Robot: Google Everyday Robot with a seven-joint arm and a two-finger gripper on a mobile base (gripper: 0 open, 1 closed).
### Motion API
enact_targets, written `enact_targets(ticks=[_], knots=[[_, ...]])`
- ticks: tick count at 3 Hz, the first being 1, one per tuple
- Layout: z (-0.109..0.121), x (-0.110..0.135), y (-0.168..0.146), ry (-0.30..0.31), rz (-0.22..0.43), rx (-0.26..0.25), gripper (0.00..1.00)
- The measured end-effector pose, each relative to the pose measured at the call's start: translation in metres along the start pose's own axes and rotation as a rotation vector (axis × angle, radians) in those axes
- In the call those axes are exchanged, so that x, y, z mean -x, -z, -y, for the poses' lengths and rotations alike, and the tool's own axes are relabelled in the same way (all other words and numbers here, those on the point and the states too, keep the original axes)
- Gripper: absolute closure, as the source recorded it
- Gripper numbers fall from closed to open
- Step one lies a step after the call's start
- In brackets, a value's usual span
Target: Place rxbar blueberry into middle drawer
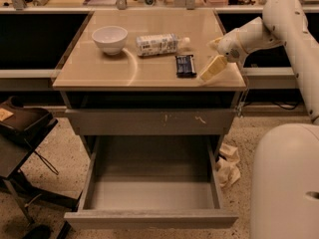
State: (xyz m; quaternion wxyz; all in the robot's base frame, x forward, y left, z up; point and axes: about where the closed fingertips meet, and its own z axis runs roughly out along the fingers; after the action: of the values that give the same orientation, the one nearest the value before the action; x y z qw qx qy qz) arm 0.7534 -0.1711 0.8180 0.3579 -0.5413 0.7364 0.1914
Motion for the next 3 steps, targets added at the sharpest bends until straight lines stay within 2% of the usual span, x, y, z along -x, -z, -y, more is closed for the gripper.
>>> enact_targets(ticks=[1,2,3], knots=[[0.013,0.014,-0.022,-0.01,0.087,0.031,0.0],[0.013,0.014,-0.022,-0.01,0.087,0.031,0.0],[0.008,0.011,-0.044,-0.024,0.102,0.083,0.0]])
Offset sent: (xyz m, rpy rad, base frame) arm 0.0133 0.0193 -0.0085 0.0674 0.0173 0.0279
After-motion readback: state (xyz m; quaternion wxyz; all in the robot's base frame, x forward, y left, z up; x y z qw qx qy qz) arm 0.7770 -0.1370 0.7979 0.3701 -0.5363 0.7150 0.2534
